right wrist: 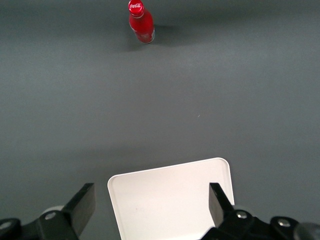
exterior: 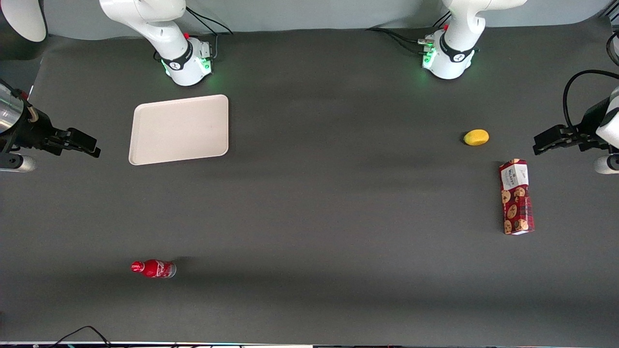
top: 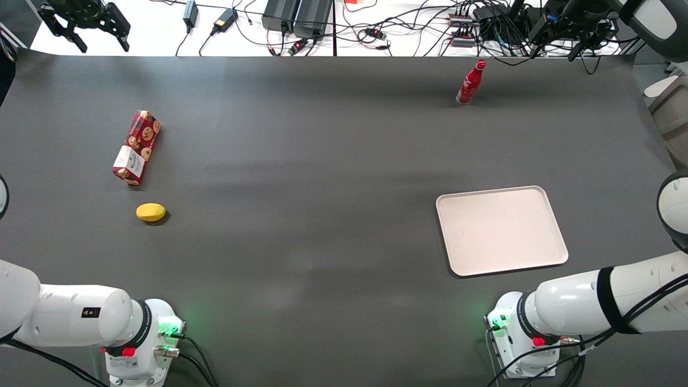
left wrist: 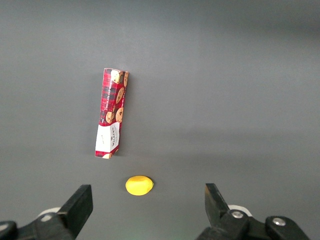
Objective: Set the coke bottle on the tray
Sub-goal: 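Move the open right gripper down over the red Coca-Cola bottle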
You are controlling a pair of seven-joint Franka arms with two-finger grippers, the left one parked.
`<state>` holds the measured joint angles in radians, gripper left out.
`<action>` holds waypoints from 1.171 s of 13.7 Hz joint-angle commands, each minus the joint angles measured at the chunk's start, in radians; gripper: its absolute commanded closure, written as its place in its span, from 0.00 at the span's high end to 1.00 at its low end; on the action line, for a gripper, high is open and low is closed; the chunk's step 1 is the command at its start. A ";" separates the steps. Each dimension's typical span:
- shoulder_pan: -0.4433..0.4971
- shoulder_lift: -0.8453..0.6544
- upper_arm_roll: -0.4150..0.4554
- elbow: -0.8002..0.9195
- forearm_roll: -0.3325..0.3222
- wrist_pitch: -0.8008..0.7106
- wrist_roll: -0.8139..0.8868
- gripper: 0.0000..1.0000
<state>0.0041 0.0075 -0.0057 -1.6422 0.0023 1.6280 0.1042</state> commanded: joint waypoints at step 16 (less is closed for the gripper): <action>-0.001 0.615 -0.002 0.555 -0.015 0.109 -0.090 1.00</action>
<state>-0.0009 0.5333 -0.0080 -1.1825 -0.0010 1.7058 0.0341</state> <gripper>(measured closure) 0.000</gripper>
